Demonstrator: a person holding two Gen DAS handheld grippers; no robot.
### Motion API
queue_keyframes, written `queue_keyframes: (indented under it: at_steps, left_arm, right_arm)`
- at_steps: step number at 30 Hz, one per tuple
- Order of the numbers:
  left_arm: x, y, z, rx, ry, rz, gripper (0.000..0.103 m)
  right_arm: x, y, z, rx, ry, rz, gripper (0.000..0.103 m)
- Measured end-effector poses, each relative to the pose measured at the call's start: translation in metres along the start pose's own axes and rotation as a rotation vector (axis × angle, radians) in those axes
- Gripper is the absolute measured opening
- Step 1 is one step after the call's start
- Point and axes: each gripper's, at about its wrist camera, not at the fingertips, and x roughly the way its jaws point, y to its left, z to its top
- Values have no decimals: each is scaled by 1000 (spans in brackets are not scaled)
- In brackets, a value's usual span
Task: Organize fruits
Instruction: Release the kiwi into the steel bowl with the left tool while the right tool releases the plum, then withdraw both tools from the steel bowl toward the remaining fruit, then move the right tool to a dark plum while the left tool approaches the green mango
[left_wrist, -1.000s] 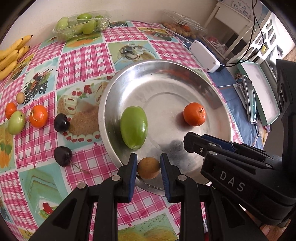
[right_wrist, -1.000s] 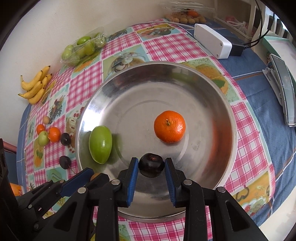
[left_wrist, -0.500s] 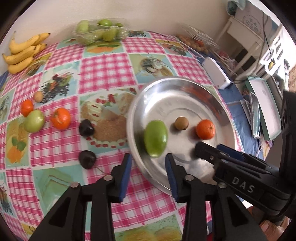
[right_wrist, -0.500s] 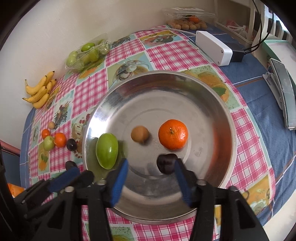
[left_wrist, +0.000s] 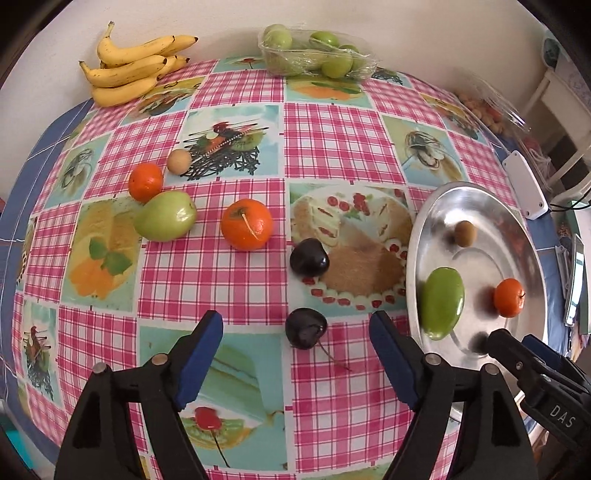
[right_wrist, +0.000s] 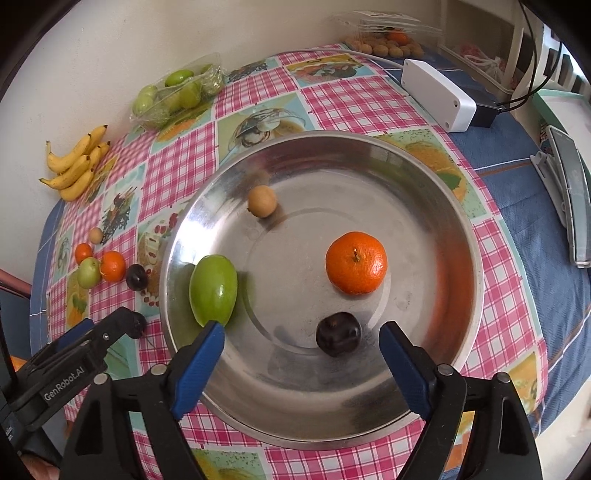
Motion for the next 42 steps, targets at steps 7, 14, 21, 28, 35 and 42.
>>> queue_keyframes:
  at_steps: [7,14,21,28,35,42]
  left_arm:
    - [2,3,0,13,-3,25,91]
    - [0,11,3,-17,-25,28,94]
    - [-3,25,5,-73,-40,40,96]
    - [-20,34,11,-81,-90,55,96]
    - [-28,43,15,-80,-109,182,96]
    - [-34,66,18,-125,-100,171,96]
  right_arm:
    - [4,1,1,0,8,-5,103]
    - [5,5,2,-25,2,-1,103]
    - [3,5,2,-13,-18,4,103]
    - [-1,12,3,-25,-43,12,103]
    - [-3,21,2,-17,-52,22,103]
    - [-5,42,4,-32,-57,20,103]
